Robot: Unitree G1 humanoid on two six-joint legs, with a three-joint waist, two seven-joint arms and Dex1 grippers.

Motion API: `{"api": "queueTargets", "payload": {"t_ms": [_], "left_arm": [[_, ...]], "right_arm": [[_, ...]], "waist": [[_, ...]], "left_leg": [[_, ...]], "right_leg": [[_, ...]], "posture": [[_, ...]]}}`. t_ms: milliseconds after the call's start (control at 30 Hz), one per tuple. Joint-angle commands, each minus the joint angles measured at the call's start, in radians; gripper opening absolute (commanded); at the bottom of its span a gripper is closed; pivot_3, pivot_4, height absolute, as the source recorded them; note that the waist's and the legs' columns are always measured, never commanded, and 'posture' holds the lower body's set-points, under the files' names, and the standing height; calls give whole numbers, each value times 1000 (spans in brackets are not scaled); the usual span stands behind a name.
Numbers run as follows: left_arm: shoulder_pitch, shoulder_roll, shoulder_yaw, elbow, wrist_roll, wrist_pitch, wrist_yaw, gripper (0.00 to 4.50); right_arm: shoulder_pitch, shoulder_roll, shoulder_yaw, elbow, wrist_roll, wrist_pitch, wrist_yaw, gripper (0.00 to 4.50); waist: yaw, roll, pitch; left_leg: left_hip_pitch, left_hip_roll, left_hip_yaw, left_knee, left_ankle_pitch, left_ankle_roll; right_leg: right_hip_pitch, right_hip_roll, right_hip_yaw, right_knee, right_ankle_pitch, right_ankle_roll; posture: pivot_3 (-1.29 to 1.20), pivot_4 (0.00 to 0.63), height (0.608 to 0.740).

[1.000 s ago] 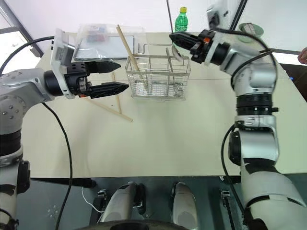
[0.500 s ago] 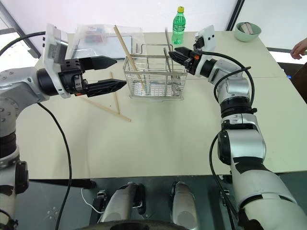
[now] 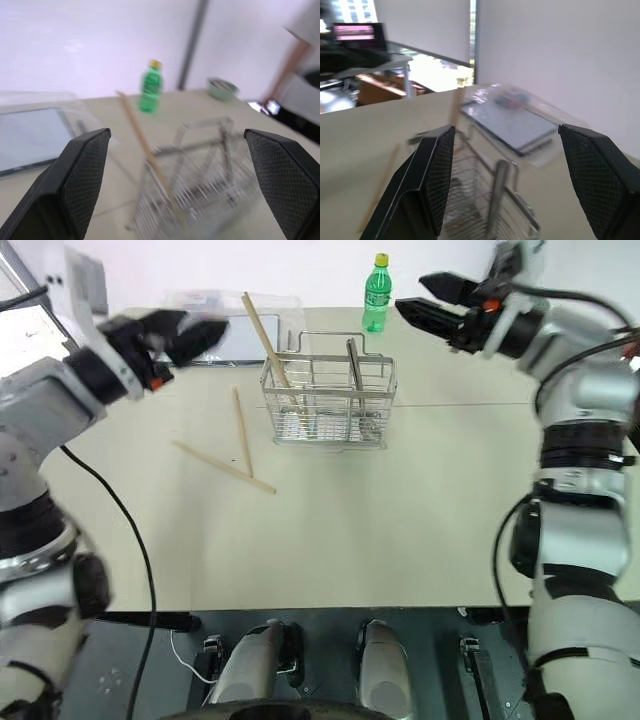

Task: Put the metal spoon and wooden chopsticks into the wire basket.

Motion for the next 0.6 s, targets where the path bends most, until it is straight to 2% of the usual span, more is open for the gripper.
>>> {"api": "queueTargets", "payload": {"t_ms": [33,133,267,433,600], "left_arm": [[-62,-90,181,-41,223,304,321,4500],[-82,-201,312,-73,332,320,503,4500],[-122,-301,428,-75,475,320,646,4500],[-174,-337,473,18,568,320,619,4500],[-208,-341,460,287,611,154,584,4500]], "right_arm": [[88,-67,-12,-217,103,147,89,3351],[222,-135,-8,-396,166,223,147,3351],[311,-152,-33,-488,213,270,134,3351],[336,-126,-43,-513,237,284,83,3351],[364,-102,-48,-540,259,285,41,3351]], "waist": [[-5,-1,-1],[-6,-2,0],[-1,-4,1],[21,-7,1],[36,-8,1]], "left_leg": [[2,0,0,0,-1,1],[3,0,0,-1,-1,1],[1,0,0,0,1,-2],[1,0,1,0,1,-4],[0,0,1,1,0,-6]], "right_leg": [[2,0,0,-1,0,0],[2,0,0,0,-1,1],[0,0,0,1,0,0],[0,0,0,0,0,0],[-1,-1,0,0,0,0]], "posture": [[0,150,707],[0,150,707],[0,150,707],[0,150,707],[0,150,707]]}}
